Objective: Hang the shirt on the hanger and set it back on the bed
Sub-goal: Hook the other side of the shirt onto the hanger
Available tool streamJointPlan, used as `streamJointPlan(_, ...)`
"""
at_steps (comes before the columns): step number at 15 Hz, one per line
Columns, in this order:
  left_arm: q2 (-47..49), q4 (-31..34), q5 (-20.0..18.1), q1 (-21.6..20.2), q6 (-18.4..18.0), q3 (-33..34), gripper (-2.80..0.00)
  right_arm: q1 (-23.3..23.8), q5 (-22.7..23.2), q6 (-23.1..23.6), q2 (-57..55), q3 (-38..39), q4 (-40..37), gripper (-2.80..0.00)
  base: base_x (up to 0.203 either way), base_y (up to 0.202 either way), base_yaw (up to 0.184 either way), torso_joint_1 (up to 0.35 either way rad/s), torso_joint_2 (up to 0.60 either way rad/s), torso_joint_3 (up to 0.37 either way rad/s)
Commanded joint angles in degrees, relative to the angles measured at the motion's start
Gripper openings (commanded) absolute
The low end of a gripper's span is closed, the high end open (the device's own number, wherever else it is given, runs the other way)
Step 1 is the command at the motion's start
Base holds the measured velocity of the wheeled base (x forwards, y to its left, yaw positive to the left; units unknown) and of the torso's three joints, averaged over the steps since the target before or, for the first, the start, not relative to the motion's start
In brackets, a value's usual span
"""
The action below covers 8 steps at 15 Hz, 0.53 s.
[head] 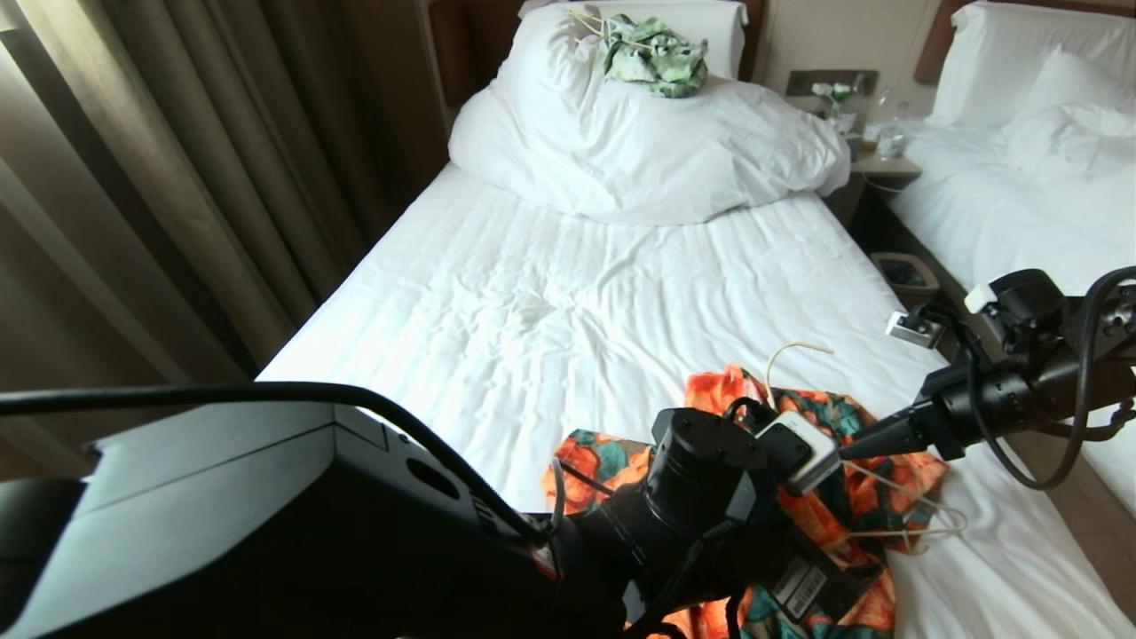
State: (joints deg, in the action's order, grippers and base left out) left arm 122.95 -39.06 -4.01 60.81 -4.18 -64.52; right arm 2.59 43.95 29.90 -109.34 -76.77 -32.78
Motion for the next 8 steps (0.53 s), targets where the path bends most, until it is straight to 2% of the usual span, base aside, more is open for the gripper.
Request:
streamJointPlan(1, 0.0, -0.2, 0.0, 0.0, 0.0, 0.1, 0.0, 0.0, 1.0, 0.9, -2.5, 1.5, 1.3, 0.0, 0.0, 0.0, 0.0, 0.0, 0.0, 0.0)
streamJointPlan(4, 0.0, -0.3, 0.0, 0.0, 0.1, 0.1, 0.0, -1.0, 2.9, 1.8, -3.4, 4.8, 5.9, 0.0, 0.0, 0.0, 0.0, 0.0, 0.0, 0.0)
streamJointPlan(5, 0.0, -0.3, 0.0, -0.1, 0.1, 0.1, 0.0, -1.1, 3.1, 2.9, -3.6, 5.6, 6.5, -0.2, 0.0, 0.0, 0.0, 0.0, 0.0, 0.0)
streamJointPlan(6, -0.1, -0.3, 0.1, -0.1, 0.1, 0.2, 0.0, -1.4, 3.1, 3.7, -3.6, 6.1, 6.6, -2.8, 0.0, 0.0, 0.0, 0.0, 0.0, 0.0)
streamJointPlan(8, -0.2, -0.4, 0.1, -0.1, 0.1, 0.2, 0.0, -2.6, 3.0, 3.7, -3.8, 6.8, 6.6, -2.8, 0.0, 0.0, 0.0, 0.0, 0.0, 0.0)
